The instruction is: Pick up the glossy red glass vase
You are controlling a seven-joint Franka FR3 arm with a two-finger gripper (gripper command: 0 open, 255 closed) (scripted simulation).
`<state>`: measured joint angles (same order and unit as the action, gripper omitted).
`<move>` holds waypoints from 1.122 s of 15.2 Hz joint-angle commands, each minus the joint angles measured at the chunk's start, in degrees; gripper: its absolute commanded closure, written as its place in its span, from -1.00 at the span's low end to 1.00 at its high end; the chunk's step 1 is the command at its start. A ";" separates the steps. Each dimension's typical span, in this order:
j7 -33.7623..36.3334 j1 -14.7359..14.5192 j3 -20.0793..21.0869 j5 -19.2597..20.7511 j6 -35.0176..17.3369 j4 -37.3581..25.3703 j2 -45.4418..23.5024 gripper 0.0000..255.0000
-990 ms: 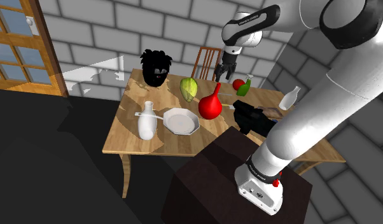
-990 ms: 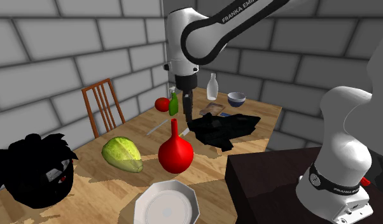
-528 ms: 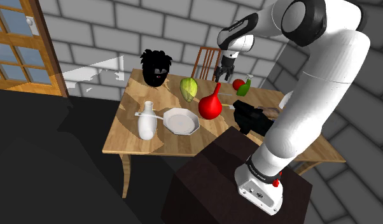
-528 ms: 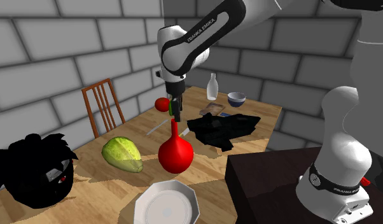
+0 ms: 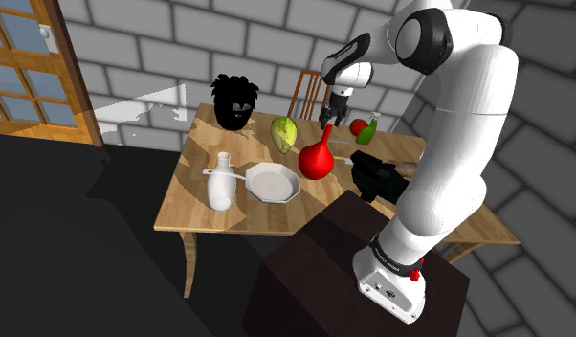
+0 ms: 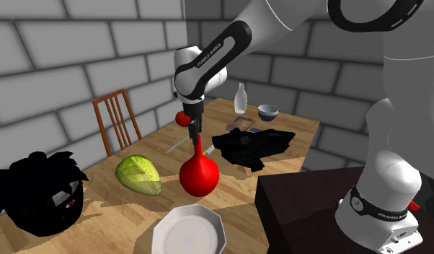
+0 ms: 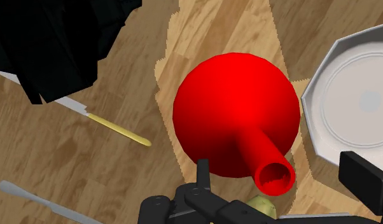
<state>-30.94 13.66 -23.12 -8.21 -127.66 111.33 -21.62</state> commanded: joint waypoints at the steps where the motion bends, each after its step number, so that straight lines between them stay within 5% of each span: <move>1: -0.41 0.30 0.23 -0.53 -1.11 0.10 -1.06 -1.00; 4: -0.64 0.46 0.45 -0.93 -2.06 0.32 -1.84 -1.00; 5: -0.62 0.44 0.45 -0.93 -2.10 0.36 -1.84 1.00; 17: -0.21 0.16 0.05 -0.18 -0.24 -0.13 -0.38 1.00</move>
<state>-31.24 13.89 -22.94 -8.63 -128.41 111.30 -22.51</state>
